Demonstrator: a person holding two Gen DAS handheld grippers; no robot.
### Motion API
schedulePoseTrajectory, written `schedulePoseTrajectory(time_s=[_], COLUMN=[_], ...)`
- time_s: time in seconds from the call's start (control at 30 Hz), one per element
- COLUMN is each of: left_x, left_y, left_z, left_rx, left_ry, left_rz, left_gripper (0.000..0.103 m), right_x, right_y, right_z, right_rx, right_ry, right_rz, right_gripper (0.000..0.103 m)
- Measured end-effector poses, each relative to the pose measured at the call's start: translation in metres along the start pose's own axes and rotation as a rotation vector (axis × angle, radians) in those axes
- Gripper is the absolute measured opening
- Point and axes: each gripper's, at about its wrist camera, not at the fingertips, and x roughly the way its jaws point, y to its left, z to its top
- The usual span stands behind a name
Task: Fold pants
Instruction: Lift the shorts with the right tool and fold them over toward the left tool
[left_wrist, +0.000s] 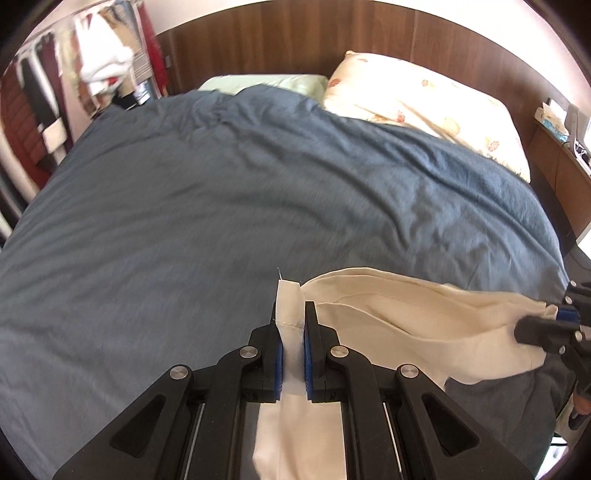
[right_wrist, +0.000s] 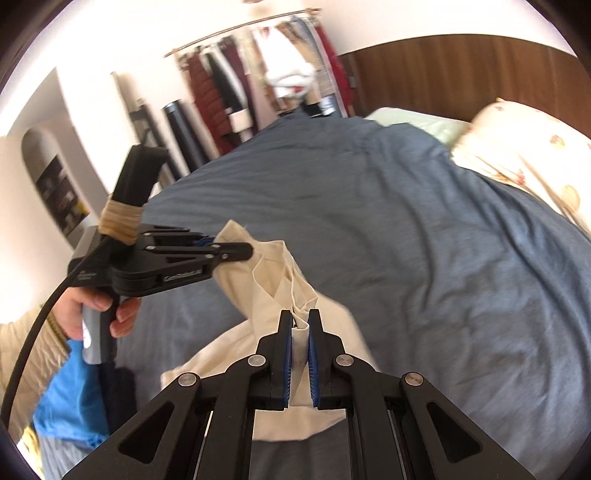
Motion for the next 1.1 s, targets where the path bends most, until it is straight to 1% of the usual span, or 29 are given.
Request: schedulePoseTrajectory(time_s=[0.13, 0.23, 0.27, 0.37, 0.47, 0.5, 0.53, 0.6, 0.67, 0.73, 0.83, 0.93, 1.0, 1.07, 1.1], left_x=[-0.011, -0.012, -0.012, -0.013, -0.011, -0.011, -0.012, -0.017, -0.026, -0.04, -0.06, -0.078, -0.089, -0.098, -0.101], left_y=[0.018, 0.028, 0.03, 0.038, 0.041, 0.042, 0.043, 0.044, 0.045, 0.045, 0.044, 0.043, 0.039, 0.029, 0.024], left_z=[-0.034, -0.057, -0.062, -0.082, -0.098, -0.102, -0.106, -0.112, -0.118, -0.124, -0.133, -0.144, -0.151, -0.158, -0.161], left_rx=[-0.042, -0.061, -0.07, -0.087, -0.098, -0.106, -0.119, -0.135, -0.154, -0.176, -0.232, -0.32, -0.381, -0.425, -0.441], left_ry=[0.011, 0.04, 0.047, 0.065, 0.101, 0.111, 0.126, 0.141, 0.155, 0.156, 0.148, 0.134, 0.113, 0.093, 0.085], left_rz=[0.011, 0.022, 0.023, 0.032, 0.045, 0.046, 0.054, 0.071, 0.11, 0.172, 0.206, 0.224, 0.22, 0.206, 0.204], left_gripper=[0.01, 0.01, 0.01, 0.011, 0.011, 0.013, 0.017, 0.02, 0.025, 0.036, 0.042, 0.043, 0.044, 0.045, 0.046], right_x=[0.008, 0.018, 0.023, 0.033, 0.038, 0.04, 0.041, 0.042, 0.043, 0.043, 0.045, 0.045, 0.045, 0.041, 0.037], right_y=[0.032, 0.054, 0.061, 0.073, 0.084, 0.089, 0.091, 0.097, 0.104, 0.11, 0.116, 0.119, 0.122, 0.123, 0.122], right_z=[-0.02, -0.035, -0.041, -0.054, -0.063, -0.068, -0.07, -0.075, -0.083, -0.092, -0.102, -0.113, -0.12, -0.124, -0.126], right_rx=[-0.028, -0.065, -0.072, -0.084, -0.116, -0.127, -0.134, -0.148, -0.168, -0.191, -0.215, -0.231, -0.244, -0.246, -0.25], right_ry=[0.031, 0.062, 0.084, 0.122, 0.149, 0.161, 0.17, 0.188, 0.205, 0.222, 0.251, 0.285, 0.331, 0.352, 0.363], right_rz=[0.038, 0.056, 0.07, 0.093, 0.107, 0.115, 0.12, 0.127, 0.136, 0.144, 0.164, 0.195, 0.216, 0.244, 0.264], right_gripper=[0.009, 0.009, 0.009, 0.009, 0.009, 0.009, 0.009, 0.009, 0.009, 0.009, 0.009, 0.011, 0.017, 0.021, 0.022])
